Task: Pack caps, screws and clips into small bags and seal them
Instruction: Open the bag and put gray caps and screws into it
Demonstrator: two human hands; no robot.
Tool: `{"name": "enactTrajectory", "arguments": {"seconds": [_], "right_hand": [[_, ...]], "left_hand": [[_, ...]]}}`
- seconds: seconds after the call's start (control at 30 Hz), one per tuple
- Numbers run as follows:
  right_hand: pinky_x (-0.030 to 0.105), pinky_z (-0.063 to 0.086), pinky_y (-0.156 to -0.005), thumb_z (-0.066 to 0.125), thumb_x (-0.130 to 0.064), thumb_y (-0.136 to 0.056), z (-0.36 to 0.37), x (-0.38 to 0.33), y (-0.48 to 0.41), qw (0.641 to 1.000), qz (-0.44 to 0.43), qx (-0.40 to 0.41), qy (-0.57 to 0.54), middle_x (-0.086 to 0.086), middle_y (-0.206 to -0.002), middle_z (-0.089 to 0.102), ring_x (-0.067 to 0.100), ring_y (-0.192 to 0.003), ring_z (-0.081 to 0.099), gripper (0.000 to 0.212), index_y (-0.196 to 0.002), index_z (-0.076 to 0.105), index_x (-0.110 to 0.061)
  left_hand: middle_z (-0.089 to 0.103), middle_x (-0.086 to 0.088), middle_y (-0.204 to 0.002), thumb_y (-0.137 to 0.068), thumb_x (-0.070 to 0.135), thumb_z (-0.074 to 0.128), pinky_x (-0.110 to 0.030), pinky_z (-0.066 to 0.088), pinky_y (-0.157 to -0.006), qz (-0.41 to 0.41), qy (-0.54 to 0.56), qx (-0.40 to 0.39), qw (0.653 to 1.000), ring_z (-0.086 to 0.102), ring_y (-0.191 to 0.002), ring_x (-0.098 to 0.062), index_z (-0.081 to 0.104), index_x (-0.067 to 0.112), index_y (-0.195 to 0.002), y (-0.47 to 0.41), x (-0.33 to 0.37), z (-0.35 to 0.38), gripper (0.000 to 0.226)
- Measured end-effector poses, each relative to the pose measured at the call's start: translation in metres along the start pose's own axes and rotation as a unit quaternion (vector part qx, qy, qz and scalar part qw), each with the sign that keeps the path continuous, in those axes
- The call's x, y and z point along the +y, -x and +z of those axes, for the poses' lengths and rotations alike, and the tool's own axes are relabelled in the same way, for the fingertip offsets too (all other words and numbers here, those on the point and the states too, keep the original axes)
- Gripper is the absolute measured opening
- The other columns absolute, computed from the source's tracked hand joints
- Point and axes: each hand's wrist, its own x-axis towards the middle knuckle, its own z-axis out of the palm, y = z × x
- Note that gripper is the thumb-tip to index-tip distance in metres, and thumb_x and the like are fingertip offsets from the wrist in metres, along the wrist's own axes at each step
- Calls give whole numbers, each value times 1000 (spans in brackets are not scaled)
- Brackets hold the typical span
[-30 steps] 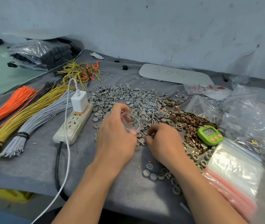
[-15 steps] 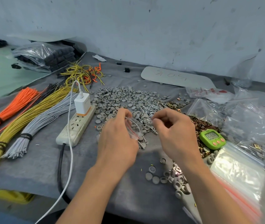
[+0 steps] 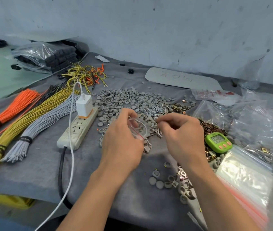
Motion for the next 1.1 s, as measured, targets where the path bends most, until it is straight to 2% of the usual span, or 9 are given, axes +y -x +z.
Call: {"name": "enactTrajectory", "arguments": {"seconds": [0.13, 0.23, 0.33, 0.6, 0.7, 0.77, 0.83, 1.0, 1.1], "right_hand": [[20, 56, -71, 71, -21, -92, 11, 16, 4, 966, 38, -175, 186, -20, -84, 71, 0, -71, 67, 15, -96, 78, -34], [29, 51, -74, 67, -19, -89, 27, 19, 12, 950, 27, -207, 234, -9, -91, 67, 15, -84, 62, 15, -95, 67, -32], [30, 41, -66, 58, -9, -85, 33, 20, 10, 939, 29, -229, 254, -6, -86, 62, 21, -80, 58, 24, -87, 58, -34], [34, 37, -67, 54, -9, -86, 34, 27, 16, 930, -10, -200, 308, -5, -95, 62, 26, -92, 59, 27, -95, 55, -34], [35, 43, -81, 52, -9, -89, 35, 30, 15, 937, -29, -181, 298, -5, -115, 61, 23, -111, 55, 38, -117, 64, -32], [36, 44, -97, 52, -7, -90, 34, 32, 12, 935, -46, -190, 297, -5, -132, 58, 24, -123, 51, 52, -137, 59, -27], [37, 43, -105, 51, -4, -88, 31, 33, 8, 924, -57, -220, 308, -4, -139, 56, 25, -126, 49, 61, -146, 53, -26], [35, 45, -87, 48, 1, -84, 28, 35, 4, 930, -25, -212, 299, -1, -124, 60, 26, -117, 56, 59, -135, 60, -27], [36, 42, -78, 49, -1, -88, 29, 40, 0, 930, -7, -191, 315, 0, -113, 55, 27, -107, 56, 39, -119, 63, -21]], "left_hand": [[63, 20, -93, -73, 6, 76, -24, 34, -71, -18, 18, 49, 998, 58, -87, -8, 46, 43, -103, -2, -1, -5, 57], [63, 20, -93, -73, 6, 75, -27, 38, -74, -24, 19, 51, 998, 59, -88, -8, 47, 43, -105, -2, -2, -6, 56], [64, 19, -93, -74, 6, 73, -24, 33, -72, -30, 21, 52, 998, 57, -86, -8, 49, 42, -106, -2, -4, -6, 53], [63, 17, -93, -76, 8, 74, -27, 34, -72, -32, 16, 40, 999, 58, -86, -11, 47, 41, -104, -2, -4, -10, 51], [63, 16, -92, -78, 11, 74, -30, 36, -73, -35, 20, 35, 999, 58, -87, -12, 47, 41, -105, -2, -4, -10, 48], [62, 17, -93, -79, 12, 74, -29, 34, -71, -38, 13, 29, 999, 57, -87, -12, 46, 42, -105, -2, -5, -10, 48], [62, 16, -95, -80, 12, 73, -28, 33, -71, -35, -2, 20, 999, 56, -88, -12, 44, 42, -106, -2, -5, -10, 49], [64, 14, -99, -84, 13, 72, -30, 37, -76, -29, -27, 13, 999, 56, -91, -14, 44, 41, -109, -5, -5, -8, 47], [64, 14, -98, -83, 11, 72, -31, 39, -77, -28, -25, 9, 999, 57, -92, -14, 44, 41, -109, -4, -5, -8, 48]]}}
